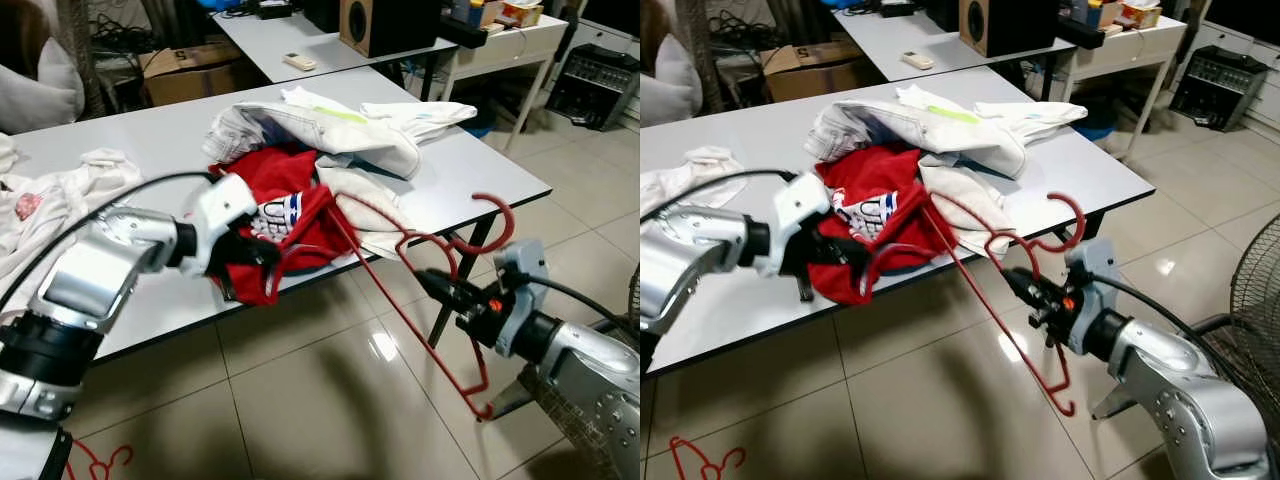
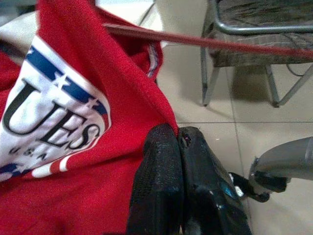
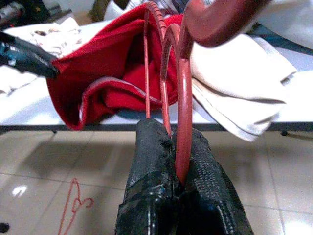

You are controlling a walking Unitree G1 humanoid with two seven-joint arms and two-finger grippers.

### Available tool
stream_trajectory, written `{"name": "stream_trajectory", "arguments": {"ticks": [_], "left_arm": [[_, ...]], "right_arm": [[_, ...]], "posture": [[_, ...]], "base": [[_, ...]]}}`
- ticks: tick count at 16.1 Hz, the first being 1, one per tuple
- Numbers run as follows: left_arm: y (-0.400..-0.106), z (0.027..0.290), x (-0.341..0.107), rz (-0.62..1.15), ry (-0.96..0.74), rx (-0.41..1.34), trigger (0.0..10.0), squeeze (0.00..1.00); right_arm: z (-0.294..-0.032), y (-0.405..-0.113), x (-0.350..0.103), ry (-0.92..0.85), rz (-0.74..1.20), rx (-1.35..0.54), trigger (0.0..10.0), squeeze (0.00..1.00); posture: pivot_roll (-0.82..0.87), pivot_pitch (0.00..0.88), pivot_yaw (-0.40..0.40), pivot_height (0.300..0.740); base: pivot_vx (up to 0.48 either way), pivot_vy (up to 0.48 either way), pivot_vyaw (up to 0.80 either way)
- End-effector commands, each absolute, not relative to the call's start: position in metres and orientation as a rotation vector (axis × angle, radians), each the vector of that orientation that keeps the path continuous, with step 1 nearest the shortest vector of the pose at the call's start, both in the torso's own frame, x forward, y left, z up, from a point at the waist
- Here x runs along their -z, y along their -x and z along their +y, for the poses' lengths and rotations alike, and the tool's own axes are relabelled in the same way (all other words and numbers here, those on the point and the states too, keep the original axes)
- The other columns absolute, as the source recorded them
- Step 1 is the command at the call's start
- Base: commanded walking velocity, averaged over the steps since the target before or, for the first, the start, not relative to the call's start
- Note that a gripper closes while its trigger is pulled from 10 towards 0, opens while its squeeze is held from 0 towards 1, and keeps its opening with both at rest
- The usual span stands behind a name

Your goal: Hang hanger

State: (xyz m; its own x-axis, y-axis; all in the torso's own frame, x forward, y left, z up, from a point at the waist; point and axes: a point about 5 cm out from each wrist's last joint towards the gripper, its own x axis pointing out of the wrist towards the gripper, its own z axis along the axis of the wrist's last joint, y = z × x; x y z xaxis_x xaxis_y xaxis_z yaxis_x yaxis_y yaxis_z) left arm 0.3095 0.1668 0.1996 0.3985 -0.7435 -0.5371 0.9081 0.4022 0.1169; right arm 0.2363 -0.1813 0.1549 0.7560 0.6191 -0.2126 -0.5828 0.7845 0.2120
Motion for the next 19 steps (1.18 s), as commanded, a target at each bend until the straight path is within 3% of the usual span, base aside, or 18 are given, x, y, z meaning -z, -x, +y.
{"name": "stream_trajectory", "arguments": {"ticks": [1,5,11,15,19], "left_arm": [[-0.308,0.162,-0.205,0.411,-0.421,1.100,0.0,0.00],[-0.326,0.157,-0.231,0.249,-0.262,0.981,0.0,0.00],[-0.324,0.153,-0.241,0.207,-0.197,1.007,0.0,0.00],[-0.303,0.149,-0.222,0.319,-0.280,1.155,0.0,0.00],[-0.300,0.133,-0.208,0.309,-0.339,1.157,0.0,0.00]], "right_arm": [[-0.180,-0.235,-0.157,-0.133,0.275,-0.675,10.0,0.00],[-0.171,-0.222,-0.136,-0.140,0.402,-0.740,10.0,0.00],[-0.167,-0.221,-0.119,-0.178,0.447,-0.706,10.0,0.00],[-0.164,-0.238,-0.129,-0.368,0.348,-0.655,10.0,0.00],[-0.132,-0.256,-0.106,-0.719,0.432,-0.667,10.0,0.00]], "posture": [[-0.13,0.000,0.034,0.740],[-0.13,0.000,0.032,0.740],[-0.12,0.000,0.043,0.740],[-0.12,0.000,0.051,0.740],[-0.12,0.000,0.053,0.740]], "base": [[0.000,0.000,0.00],[0.000,0.000,0.00],[0.000,0.000,0.00],[0.000,0.000,0.00],[0.000,0.000,0.00]]}}
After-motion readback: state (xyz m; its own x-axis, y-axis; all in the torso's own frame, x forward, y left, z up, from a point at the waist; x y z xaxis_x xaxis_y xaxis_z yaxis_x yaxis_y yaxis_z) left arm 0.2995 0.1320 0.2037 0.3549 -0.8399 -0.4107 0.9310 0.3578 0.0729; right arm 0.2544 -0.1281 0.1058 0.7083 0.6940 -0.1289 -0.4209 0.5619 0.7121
